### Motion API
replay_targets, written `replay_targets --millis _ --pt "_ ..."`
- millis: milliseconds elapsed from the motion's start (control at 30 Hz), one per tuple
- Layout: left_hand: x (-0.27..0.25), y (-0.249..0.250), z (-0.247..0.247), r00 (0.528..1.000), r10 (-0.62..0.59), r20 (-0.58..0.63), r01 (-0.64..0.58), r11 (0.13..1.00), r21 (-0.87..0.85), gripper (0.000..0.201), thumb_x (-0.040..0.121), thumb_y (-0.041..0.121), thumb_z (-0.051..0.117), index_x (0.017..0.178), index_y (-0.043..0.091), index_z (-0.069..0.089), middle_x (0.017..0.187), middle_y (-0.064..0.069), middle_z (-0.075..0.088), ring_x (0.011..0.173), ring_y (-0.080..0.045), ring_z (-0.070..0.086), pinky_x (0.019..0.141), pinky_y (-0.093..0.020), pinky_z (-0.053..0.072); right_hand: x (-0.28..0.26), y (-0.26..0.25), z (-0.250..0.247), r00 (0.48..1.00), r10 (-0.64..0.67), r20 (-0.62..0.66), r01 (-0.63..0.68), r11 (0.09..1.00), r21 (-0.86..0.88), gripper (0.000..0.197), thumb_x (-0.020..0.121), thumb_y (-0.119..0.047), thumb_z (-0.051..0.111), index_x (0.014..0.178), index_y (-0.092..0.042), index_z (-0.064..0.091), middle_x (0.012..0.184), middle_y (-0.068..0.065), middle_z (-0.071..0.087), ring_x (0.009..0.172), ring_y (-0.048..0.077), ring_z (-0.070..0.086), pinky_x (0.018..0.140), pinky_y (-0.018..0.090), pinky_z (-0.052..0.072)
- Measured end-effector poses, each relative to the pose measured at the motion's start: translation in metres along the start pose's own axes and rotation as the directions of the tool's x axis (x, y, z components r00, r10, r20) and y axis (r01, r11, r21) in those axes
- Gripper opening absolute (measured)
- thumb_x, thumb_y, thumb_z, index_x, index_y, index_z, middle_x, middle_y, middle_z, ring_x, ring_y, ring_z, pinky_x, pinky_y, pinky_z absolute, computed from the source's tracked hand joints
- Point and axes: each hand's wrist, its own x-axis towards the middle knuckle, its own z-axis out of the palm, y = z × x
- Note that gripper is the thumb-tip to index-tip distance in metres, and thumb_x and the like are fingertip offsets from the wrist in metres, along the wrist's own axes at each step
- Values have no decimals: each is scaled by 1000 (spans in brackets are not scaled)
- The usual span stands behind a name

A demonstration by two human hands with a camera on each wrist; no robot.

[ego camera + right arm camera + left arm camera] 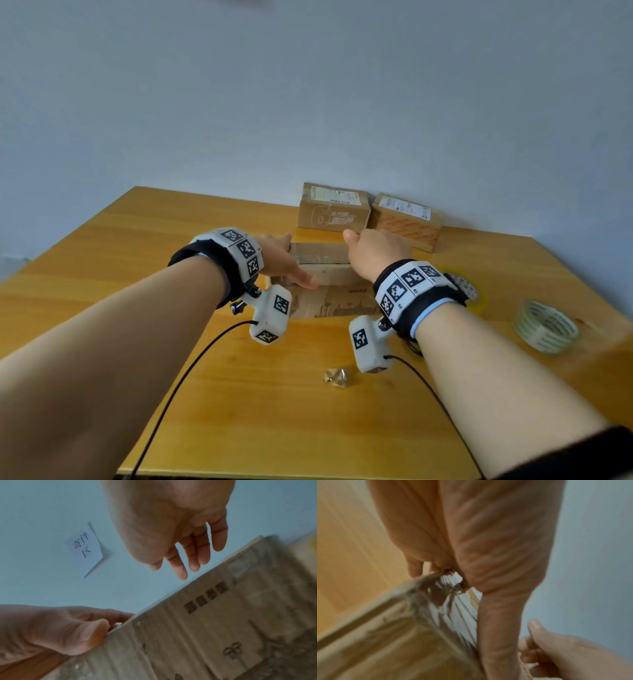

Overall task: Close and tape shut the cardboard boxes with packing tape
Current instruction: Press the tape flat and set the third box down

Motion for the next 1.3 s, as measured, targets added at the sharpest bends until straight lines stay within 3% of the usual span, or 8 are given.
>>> replay_targets --millis 167,433,533,667,833,967,1100,1300 --pt "6 -2 7 996 88 15 -88 995 -53 134 55 74 79 157 34 2 161 1 13 143 -30 29 115 -56 29 9 -39 8 998 26 50 -32 992 119 67 105 -58 15 148 -17 47 156 20 36 141 38 37 114 57 29" --pt "16 -10 8 987 162 15 -162 986 -26 123 54 81 74 153 37 15 146 2 28 126 -24 45 110 -51 39 12 -52 21 977 -133 164 140 990 -33 44 105 -44 43 147 -43 29 142 7 50 133 37 44 108 63 29" --pt "17 -14 12 987 162 -17 -163 986 -25 106 68 86 54 152 37 12 150 2 24 126 -26 46 109 -48 40 24 -32 22 991 -48 123 45 999 22 56 108 -53 18 150 -24 40 152 14 46 142 35 39 116 59 22" --pt "19 -9 17 986 142 -87 -149 985 -85 62 99 61 32 151 30 20 152 -5 25 128 -29 47 110 -45 36 28 -15 27 993 40 108 -40 999 -7 72 105 -61 6 152 -20 42 161 21 31 148 37 26 119 59 16" --pt "21 -6 15 989 127 -77 -132 990 -59 61 100 57 35 151 29 19 151 -6 25 121 -28 51 103 -40 40 32 9 28 988 95 123 -101 994 42 76 102 -66 6 155 -21 36 160 23 28 148 39 26 117 60 22" --pt "20 -5 14 989 131 -70 -136 989 -61 61 99 58 36 151 30 20 150 -6 25 112 -25 52 99 -38 42 35 22 33 982 110 153 -143 964 224 82 100 -72 14 152 -15 39 147 23 49 131 39 51 106 51 45" --pt "18 -4 15 987 136 -80 -142 987 -71 58 99 58 35 150 33 21 148 -5 27 96 -19 52 83 -32 47 32 31 24 988 29 155 -76 949 307 70 106 -62 20 147 -11 46 146 14 56 128 33 56 100 42 45" --pt "17 -2 19 988 112 -105 -117 992 -43 61 100 59 32 153 37 14 152 -10 24 111 -30 53 96 -43 47 14 52 24 969 104 223 -199 864 462 77 107 -59 13 151 -5 44 148 19 53 132 31 54 95 33 41"
